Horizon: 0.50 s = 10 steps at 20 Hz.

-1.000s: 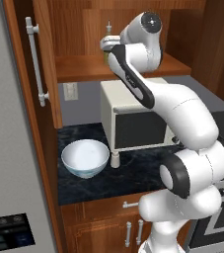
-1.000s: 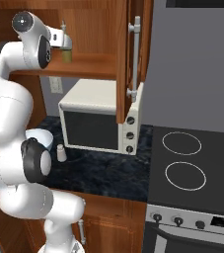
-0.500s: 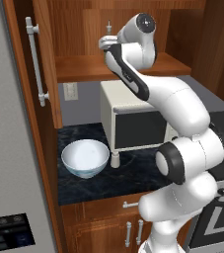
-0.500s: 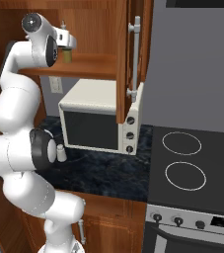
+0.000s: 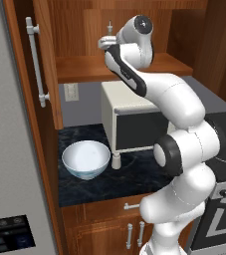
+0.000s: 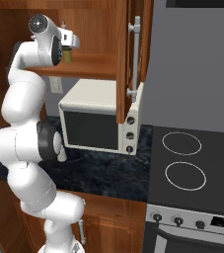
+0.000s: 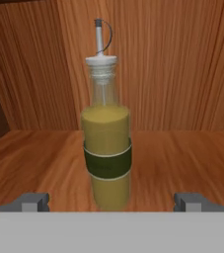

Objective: Retrieve the bottle and the shaker from the cabinet and place them next to the mixing bowl on the counter. Then add garlic from the fridge to the mixing bowl.

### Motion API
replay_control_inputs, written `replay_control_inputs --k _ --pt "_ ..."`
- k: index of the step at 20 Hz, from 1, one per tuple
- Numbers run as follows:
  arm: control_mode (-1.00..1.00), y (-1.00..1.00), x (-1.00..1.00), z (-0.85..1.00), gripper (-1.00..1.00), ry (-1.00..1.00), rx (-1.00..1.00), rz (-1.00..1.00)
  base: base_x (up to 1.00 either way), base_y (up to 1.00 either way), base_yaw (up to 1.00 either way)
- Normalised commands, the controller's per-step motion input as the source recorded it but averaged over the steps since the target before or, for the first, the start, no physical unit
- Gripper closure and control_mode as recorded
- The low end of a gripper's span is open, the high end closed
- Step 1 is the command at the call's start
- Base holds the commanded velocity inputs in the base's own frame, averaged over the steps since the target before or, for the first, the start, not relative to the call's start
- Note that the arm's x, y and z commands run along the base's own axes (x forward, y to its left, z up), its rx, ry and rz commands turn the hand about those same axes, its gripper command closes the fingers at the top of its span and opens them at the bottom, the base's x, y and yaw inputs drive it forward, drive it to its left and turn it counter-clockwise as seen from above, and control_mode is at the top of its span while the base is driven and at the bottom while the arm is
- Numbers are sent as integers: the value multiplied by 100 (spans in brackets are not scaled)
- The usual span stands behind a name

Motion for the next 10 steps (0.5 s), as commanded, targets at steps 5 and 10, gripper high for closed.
replay_control_inputs --k 5,10 --pt "-100 0 32 -7 -100 1 0 0 0 0 0" --pt "-100 1 19 -10 -100 5 0 0 0 0 0"
